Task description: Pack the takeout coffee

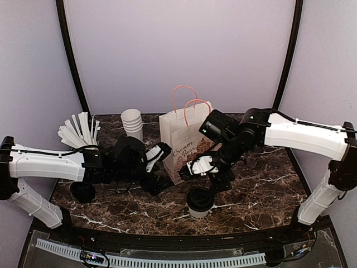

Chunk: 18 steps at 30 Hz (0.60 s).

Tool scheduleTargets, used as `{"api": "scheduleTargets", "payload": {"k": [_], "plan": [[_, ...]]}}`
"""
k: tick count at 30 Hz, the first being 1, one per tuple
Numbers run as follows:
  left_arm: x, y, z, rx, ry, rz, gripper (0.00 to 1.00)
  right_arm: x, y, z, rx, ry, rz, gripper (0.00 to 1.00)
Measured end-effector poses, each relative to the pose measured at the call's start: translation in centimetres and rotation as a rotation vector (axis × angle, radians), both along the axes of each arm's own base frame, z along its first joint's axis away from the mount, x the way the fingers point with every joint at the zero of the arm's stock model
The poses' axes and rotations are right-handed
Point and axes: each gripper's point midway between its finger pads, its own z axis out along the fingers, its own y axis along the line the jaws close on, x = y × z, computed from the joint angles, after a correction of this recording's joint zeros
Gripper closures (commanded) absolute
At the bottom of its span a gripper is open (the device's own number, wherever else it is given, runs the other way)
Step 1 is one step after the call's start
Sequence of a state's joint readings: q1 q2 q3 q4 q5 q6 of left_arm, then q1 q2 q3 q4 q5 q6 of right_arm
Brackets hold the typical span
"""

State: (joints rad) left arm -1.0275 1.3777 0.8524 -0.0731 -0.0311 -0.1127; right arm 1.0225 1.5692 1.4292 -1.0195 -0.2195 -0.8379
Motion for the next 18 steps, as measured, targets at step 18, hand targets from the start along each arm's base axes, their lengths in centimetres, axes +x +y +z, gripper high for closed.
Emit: {"api": "scheduleTargets", "payload": {"k": [18], "plan": [[0.4,1.5,1.0,-0.015,-0.027,0.064,0.11,-2.1,0.7,-3.2,-0.097,0.080,0.078,0.09]]}}
